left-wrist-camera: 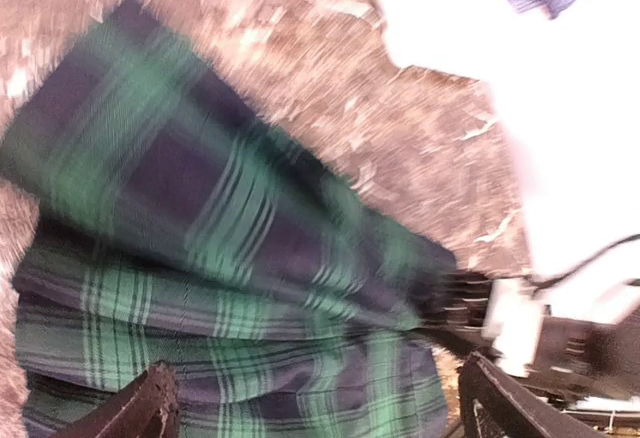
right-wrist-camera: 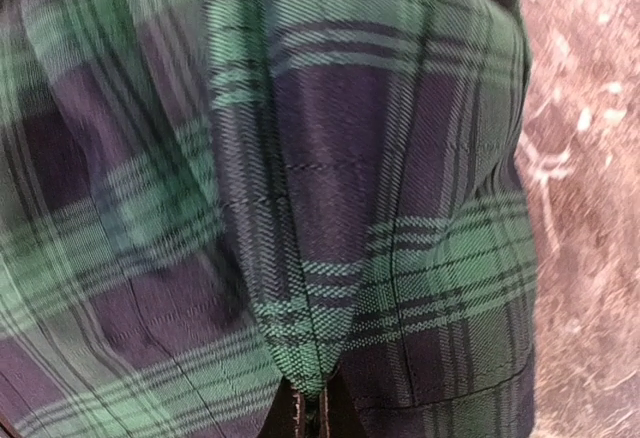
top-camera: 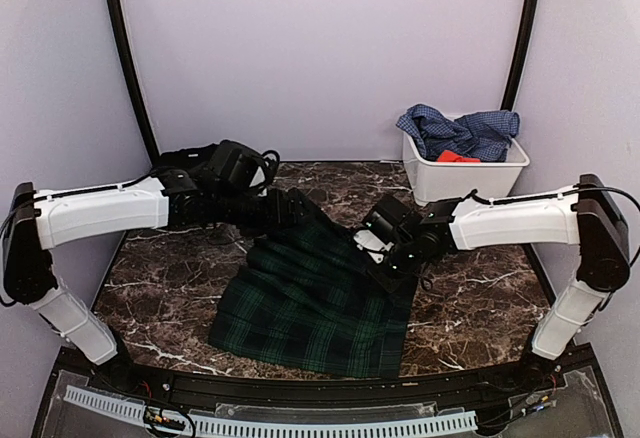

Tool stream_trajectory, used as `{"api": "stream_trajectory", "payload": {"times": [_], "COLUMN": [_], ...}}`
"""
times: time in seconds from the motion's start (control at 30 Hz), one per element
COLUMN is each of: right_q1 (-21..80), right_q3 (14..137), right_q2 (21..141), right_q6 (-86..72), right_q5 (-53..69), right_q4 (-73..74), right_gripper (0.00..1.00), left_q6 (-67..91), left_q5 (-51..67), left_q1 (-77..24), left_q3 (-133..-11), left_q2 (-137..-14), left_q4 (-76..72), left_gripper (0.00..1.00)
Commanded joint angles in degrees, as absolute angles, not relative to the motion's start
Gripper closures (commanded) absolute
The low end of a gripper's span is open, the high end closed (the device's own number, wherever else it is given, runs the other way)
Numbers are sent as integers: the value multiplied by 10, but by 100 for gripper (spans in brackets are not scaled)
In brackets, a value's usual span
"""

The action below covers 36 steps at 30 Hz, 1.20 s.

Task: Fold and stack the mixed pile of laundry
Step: Pick up the flattened skirt from the center of the board.

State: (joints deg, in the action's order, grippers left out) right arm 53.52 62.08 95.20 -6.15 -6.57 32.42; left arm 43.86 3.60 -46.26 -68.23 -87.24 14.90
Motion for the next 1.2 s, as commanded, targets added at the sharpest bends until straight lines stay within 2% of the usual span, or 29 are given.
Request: {"api": "stream_trajectory", "payload": {"times": [0.0, 0.2, 0.37, 0.7, 1.17], "right_q1": [532, 524, 516, 509, 505], "right_q3": [659, 658, 647, 652, 629], "right_q2": [962, 932, 902, 903, 895], "right_q6": [-62, -54, -49, -40, -28], "right_q5": [-91, -96, -91, -86, -78], "right_q4": [309, 312, 311, 310, 297], "right_gripper": [100, 100, 100, 100, 100], "left_q6": [494, 538, 551, 619, 625], "left_q5": [10, -33, -16, -15, 22], "left_q1": [-464, -440, -426, -405, -360], "left_q3": [-675, -665, -682, -708, -785], "left_q2": [-911, -923, -965, -1045, -1145], "left_q4": [174, 162, 120, 75, 28], "left_gripper": [5, 11, 13, 13, 9]}}
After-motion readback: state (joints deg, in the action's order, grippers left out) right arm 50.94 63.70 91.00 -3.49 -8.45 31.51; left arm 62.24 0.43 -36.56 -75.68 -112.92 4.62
